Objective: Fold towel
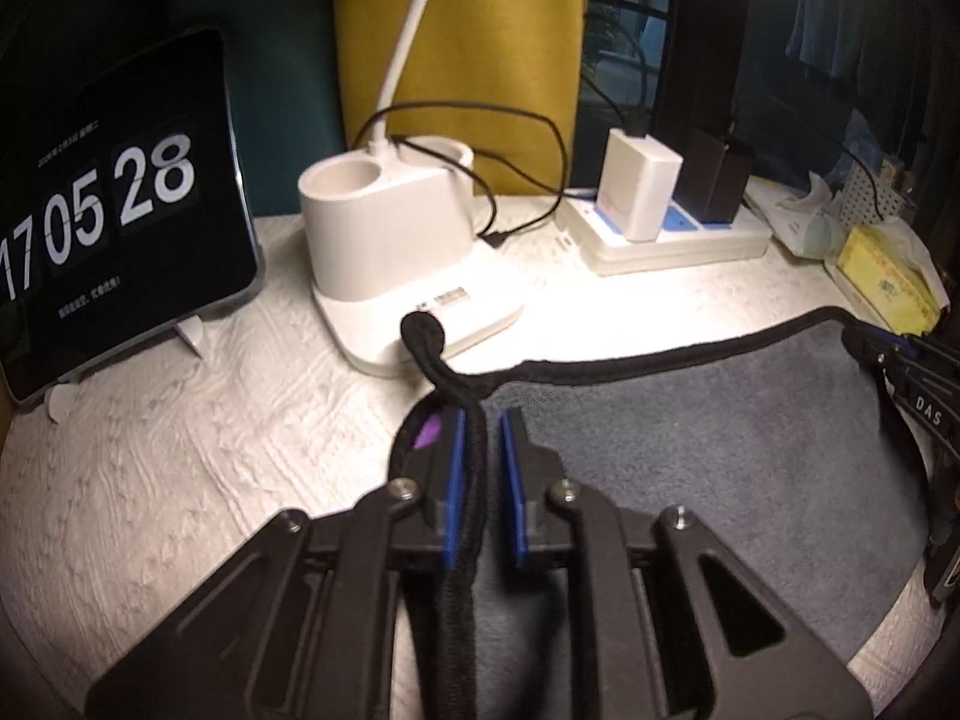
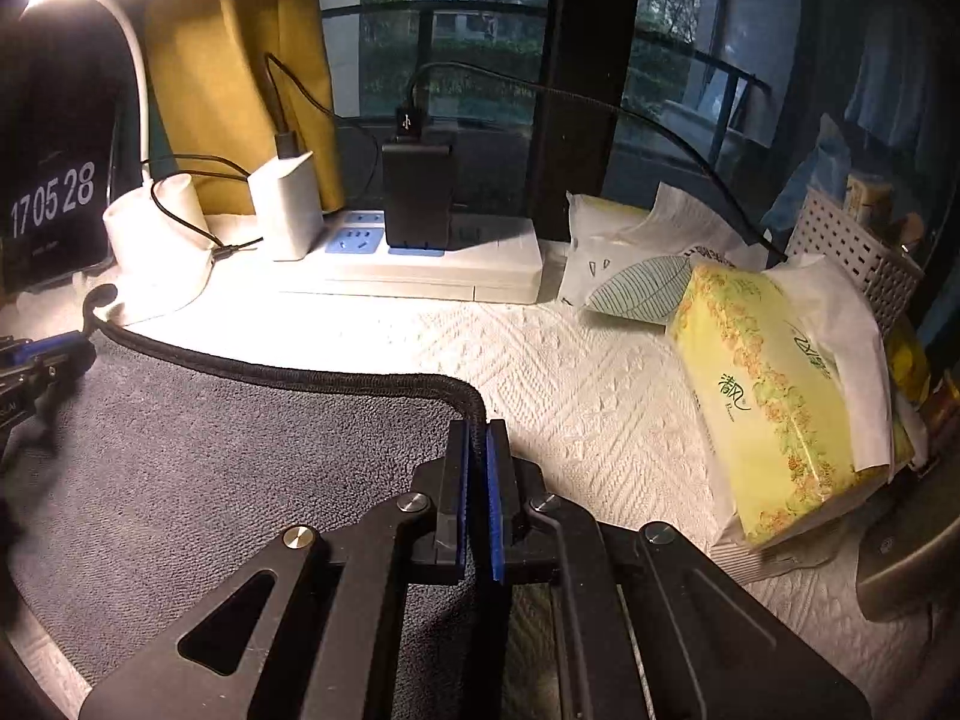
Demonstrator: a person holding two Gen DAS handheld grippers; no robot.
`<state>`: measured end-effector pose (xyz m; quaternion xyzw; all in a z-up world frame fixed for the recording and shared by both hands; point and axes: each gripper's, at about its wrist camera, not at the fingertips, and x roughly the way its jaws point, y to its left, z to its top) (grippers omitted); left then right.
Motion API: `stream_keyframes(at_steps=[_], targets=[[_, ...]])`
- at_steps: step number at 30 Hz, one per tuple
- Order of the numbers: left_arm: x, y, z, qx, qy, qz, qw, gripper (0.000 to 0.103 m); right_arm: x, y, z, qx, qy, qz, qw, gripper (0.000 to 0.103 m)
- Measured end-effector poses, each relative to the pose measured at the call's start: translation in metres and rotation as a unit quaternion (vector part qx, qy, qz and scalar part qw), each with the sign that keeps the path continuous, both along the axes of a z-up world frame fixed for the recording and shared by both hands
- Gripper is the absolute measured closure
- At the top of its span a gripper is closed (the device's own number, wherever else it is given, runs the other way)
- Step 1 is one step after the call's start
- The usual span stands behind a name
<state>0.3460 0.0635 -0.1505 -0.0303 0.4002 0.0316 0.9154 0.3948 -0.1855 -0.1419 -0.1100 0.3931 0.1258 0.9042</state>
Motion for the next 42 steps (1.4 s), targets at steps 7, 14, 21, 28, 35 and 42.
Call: stream_keyframes(at_steps=[7, 14, 21, 28, 35, 42], targets=[[0.007, -0.003, -0.007, 0.008, 0.025, 0.007, 0.9996, 0.082, 0.005, 0.0, -0.004, -0.002, 0.018, -0.003, 1.0, 0.097], [0.007, 0.0, -0.004, 0.007, 0.032, 0.022, 0.9992, 0.07, 0.007, -0.002, -0.004, -0.005, 0.029, -0.006, 1.0, 0.087], [-0.008, 0.002, 0.014, -0.001, 0.013, 0.027, 0.9995, 0.027, 0.001, -0.007, 0.008, 0.006, 0.017, -0.012, 1.0, 0.051], [-0.034, -0.001, 0.033, -0.005, -0.005, 0.035, 0.9994, 0.026, -0.023, -0.01, 0.029, 0.014, -0.002, -0.011, 1.0, 0.05], [-0.064, -0.009, 0.049, -0.016, -0.02, 0.032, 0.9992, 0.026, -0.051, -0.01, 0.042, 0.016, -0.01, -0.005, 1.0, 0.05], [-0.09, -0.015, 0.062, -0.018, -0.032, 0.026, 0.999, 0.026, -0.083, -0.011, 0.059, 0.024, -0.022, 0.002, 0.999, 0.05]])
